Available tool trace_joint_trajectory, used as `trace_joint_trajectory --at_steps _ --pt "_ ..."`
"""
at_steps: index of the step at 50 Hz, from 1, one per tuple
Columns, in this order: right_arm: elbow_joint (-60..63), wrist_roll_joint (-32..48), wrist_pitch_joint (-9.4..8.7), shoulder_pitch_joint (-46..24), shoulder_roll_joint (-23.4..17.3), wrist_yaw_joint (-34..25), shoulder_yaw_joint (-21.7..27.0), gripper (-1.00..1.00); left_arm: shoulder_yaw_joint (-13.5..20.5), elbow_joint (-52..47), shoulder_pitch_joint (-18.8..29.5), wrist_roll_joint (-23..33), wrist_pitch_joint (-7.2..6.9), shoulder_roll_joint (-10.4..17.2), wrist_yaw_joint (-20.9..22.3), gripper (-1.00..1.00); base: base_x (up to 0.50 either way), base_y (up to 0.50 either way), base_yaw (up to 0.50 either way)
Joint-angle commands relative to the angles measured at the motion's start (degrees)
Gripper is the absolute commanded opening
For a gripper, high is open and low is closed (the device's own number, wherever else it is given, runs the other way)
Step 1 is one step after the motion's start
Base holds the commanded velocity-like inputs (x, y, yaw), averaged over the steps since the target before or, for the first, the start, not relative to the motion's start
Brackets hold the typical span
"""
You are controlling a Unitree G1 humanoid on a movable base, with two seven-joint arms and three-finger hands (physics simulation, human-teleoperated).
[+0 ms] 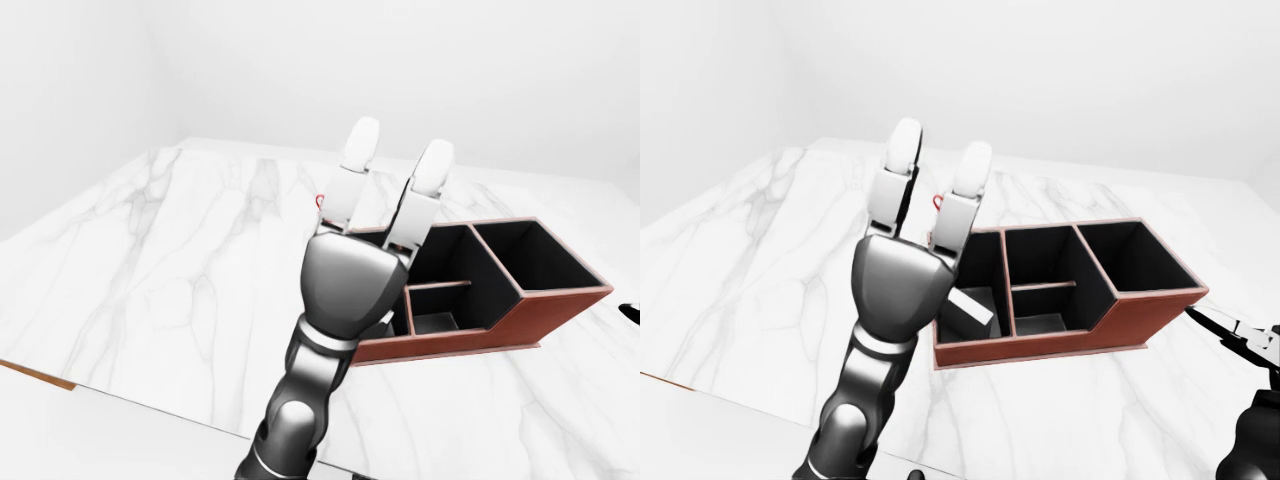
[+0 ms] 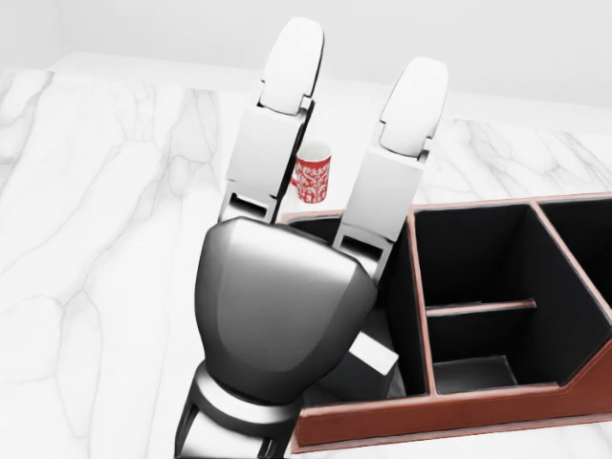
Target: Pick up the book and place it in the left compartment of the caddy.
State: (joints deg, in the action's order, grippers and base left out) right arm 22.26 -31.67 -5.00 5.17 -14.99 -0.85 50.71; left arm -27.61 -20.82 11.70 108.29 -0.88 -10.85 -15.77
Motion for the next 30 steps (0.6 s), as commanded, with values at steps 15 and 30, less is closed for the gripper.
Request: trace_joint_trajectory --at_steps 15,30 --pt "1.56 -0.46 0.0 0.37 0.61 -0.85 -0.4 1.0 8.43 -15.12 -0.78 -12.16 0.72 1.48 -0.37 1.0 0.0 0.0 0.0" --pt "1.28 -0.17 0.0 0.14 0.7 -0.85 -0.41 1.0 13.78 -25.05 1.83 -30.59 -4.12 1.26 1.13 1.0 0.0 0.0 0.0"
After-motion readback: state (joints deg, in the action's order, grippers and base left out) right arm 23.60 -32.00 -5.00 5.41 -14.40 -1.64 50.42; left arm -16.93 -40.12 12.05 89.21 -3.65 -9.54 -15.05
